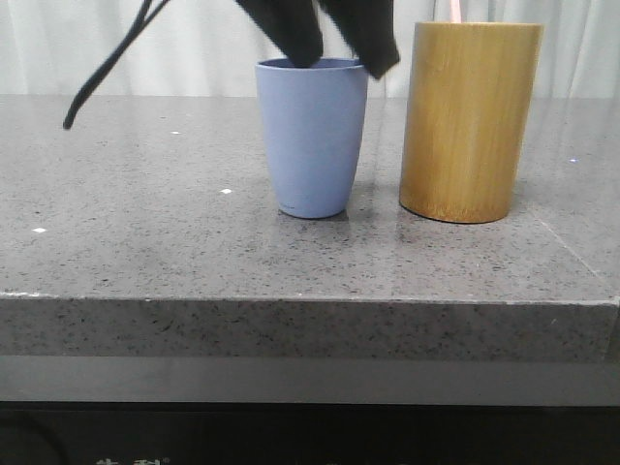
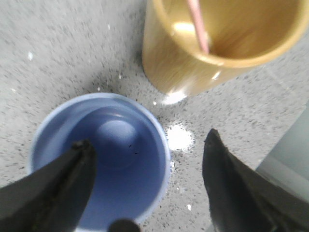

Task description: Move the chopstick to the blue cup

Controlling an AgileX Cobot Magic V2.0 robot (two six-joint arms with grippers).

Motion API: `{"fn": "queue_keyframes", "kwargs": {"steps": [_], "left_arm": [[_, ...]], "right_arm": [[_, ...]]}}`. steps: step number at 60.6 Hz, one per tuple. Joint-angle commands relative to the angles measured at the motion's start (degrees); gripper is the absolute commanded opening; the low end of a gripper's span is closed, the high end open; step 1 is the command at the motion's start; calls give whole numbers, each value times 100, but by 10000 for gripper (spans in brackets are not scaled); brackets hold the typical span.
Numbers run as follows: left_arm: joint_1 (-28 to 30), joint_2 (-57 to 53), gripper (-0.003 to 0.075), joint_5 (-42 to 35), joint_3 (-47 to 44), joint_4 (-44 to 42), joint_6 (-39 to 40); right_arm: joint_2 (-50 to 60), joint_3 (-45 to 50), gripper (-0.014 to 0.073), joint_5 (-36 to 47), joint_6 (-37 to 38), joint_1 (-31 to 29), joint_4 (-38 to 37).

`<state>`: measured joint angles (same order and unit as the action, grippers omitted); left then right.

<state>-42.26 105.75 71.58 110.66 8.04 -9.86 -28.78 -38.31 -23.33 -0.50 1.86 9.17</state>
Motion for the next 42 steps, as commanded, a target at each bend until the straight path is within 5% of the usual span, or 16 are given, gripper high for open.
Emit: {"fn": "queue_keyframes", "kwargs": {"steps": [1, 8, 30, 42], "left_arm": [[-17, -615, 475, 116, 229, 30, 54], [102, -959, 435, 116, 152, -148, 54], [1293, -2031, -20, 116, -995, -571, 88], [2422, -2873, -19, -78, -1940, -457, 101]], "right_arm": [[-63, -194, 636, 403, -17, -42, 24], [-63, -194, 636, 389, -17, -42, 24], [-63, -194, 636, 389, -17, -42, 24], [-63, -194, 636, 389, -17, -42, 24]]}}
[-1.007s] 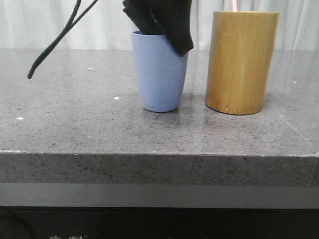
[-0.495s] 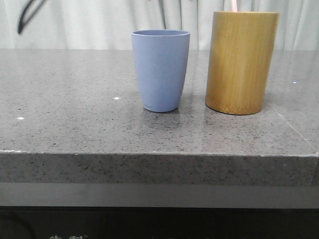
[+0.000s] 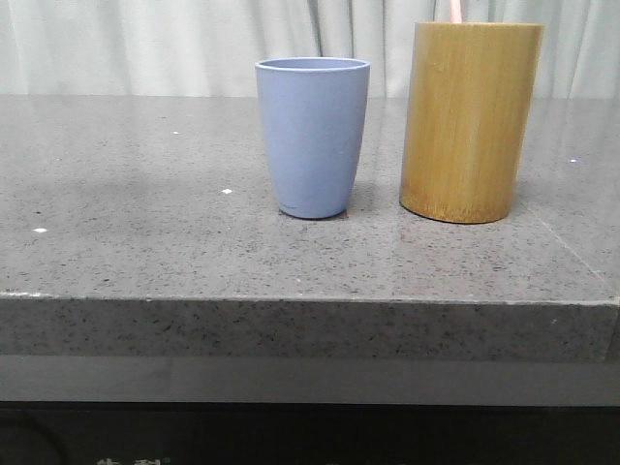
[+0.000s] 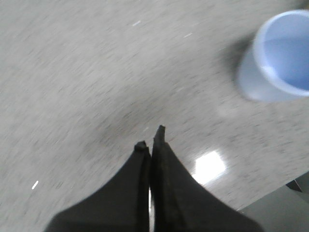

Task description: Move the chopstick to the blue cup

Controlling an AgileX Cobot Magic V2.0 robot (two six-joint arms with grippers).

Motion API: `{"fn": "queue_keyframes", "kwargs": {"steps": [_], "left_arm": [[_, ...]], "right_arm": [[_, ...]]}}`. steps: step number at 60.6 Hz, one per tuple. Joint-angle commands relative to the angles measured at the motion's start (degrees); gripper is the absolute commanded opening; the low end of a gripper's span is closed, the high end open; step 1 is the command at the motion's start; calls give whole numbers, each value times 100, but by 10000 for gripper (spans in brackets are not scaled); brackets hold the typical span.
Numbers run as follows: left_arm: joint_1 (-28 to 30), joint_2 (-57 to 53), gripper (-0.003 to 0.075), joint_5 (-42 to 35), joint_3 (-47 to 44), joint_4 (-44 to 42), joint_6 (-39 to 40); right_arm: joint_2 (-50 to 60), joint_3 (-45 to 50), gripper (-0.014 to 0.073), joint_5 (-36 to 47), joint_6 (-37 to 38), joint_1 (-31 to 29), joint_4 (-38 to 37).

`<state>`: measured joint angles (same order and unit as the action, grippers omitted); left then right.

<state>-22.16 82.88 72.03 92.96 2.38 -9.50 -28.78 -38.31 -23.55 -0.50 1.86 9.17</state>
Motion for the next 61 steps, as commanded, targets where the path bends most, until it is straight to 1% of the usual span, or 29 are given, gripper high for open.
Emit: {"fn": "queue_keyframes", "kwargs": {"steps": [1, 8, 11, 17, 21, 32, 39, 44, 50, 55, 61], "left_arm": [[495, -657, -19, -166, -244, 123, 65], [1121, -1250, -19, -722, -912, 282, 184], [1411, -1625, -19, -1125, -1259, 355, 184], [1774, -2349, -19, -1866, -2035, 473, 184], [1869, -2853, -19, -2359, -2635, 473, 184], [1870, -4475, -19, -3903, -4308, 610, 184], [1870, -5479, -19, -4531, -5256, 618, 184], [1870, -6159, -19, -4810, -5862, 618, 184], [1870, -6796, -19, -4935, -6314, 618, 184], [1870, -7190, -19, -4935, -6539, 618, 184], [1870, -7397, -19, -4935, -6661, 618, 184]], "right_arm": [[-63, -194, 636, 411, -17, -42, 24], [-63, -194, 636, 411, -17, -42, 24], [-63, -194, 636, 411, -17, -42, 24], [-63, -194, 636, 411, -17, -42, 24], [-68, -194, 636, 410, -17, -42, 24], [-67, -194, 636, 402, -17, -42, 24], [-137, -194, 636, 509, -22, -42, 24], [-311, -194, 636, 634, -26, -42, 24], [-624, -212, 636, 808, -64, -10, 24], [-970, -213, 636, 1202, -81, 92, 24], [-1516, -324, 636, 1643, -120, 349, 24]]}}
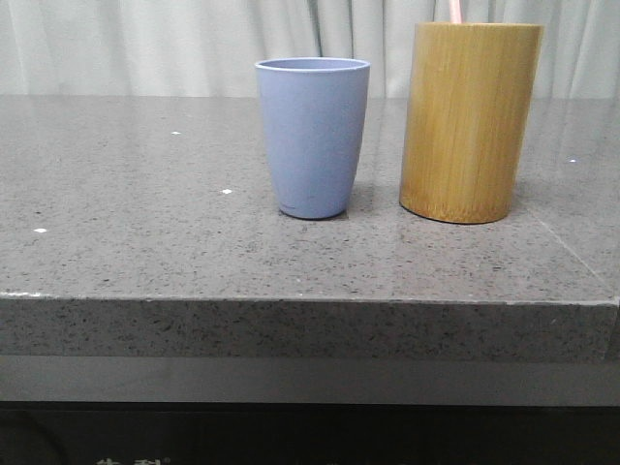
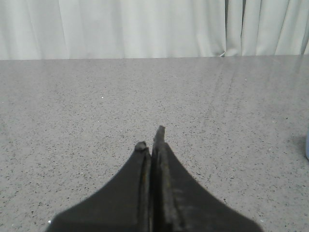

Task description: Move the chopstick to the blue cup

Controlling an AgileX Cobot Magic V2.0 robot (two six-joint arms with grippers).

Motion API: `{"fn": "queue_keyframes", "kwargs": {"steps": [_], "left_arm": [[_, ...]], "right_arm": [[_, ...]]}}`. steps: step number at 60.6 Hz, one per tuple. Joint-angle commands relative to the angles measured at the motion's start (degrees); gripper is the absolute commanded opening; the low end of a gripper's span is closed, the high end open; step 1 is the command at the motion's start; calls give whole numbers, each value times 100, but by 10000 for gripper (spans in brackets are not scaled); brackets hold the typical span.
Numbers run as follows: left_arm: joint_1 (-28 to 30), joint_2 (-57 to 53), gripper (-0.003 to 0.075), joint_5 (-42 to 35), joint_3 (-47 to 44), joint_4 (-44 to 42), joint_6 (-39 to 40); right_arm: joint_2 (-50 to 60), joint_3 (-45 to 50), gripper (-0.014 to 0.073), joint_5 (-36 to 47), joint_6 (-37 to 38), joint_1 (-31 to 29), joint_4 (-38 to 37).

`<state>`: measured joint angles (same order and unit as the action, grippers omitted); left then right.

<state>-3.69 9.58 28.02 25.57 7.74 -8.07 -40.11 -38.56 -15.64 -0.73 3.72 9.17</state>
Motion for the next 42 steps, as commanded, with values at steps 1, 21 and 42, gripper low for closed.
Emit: {"fn": "queue_keyframes", "kwargs": {"steps": [1, 21, 42], "left_arm": [[23, -90, -19, -534, 65, 83, 41], [23, -102, -19, -534, 54, 83, 41], [23, -102, -19, -534, 54, 83, 41]], "right_arm": [[-457, -351, 636, 914, -97, 240, 24], [-2746, -2103, 636, 1082, -144, 1590, 19], [-4207, -3100, 591, 1069, -144, 1667, 19]]}}
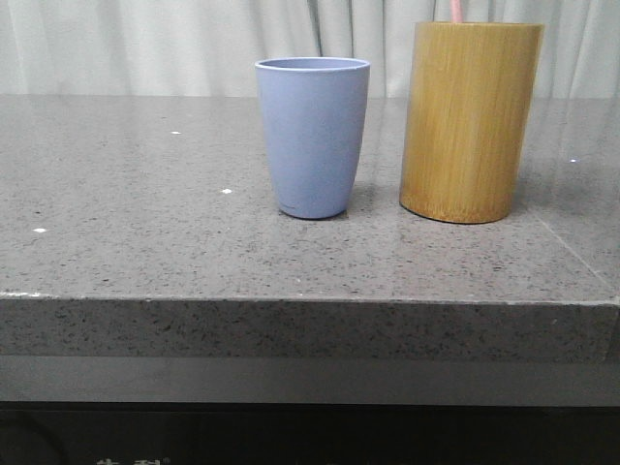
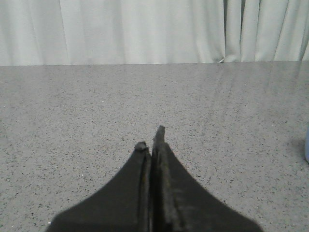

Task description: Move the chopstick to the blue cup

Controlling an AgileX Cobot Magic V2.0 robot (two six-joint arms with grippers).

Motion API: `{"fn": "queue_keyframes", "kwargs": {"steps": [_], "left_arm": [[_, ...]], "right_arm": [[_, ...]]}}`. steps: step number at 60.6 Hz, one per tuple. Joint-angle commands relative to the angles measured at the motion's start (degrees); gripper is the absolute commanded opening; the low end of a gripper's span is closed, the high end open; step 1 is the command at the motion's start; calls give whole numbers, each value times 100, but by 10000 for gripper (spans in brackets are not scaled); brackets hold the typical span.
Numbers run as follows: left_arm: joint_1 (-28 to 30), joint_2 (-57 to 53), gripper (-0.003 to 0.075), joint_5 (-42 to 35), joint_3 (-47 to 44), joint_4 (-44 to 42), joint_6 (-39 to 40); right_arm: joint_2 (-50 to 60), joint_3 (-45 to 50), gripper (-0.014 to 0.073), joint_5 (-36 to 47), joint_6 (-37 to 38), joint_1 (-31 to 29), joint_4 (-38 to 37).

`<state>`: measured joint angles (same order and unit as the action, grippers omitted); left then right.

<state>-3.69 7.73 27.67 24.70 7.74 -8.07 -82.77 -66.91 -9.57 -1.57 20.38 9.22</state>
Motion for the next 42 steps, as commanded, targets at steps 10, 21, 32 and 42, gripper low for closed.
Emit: {"fn": "queue_keyframes", "kwargs": {"steps": [10, 21, 32, 42], "left_arm": [[23, 82, -19, -499, 141, 83, 41], [23, 82, -19, -499, 141, 83, 41], [23, 82, -19, -499, 141, 83, 41], [23, 82, -19, -499, 141, 83, 41]], "right_arm": [[25, -265, 321, 476, -61, 1, 14], [25, -265, 50, 478, -61, 1, 14], [211, -265, -41, 507, -61, 1, 14], [705, -265, -41, 708, -61, 1, 14]]}}
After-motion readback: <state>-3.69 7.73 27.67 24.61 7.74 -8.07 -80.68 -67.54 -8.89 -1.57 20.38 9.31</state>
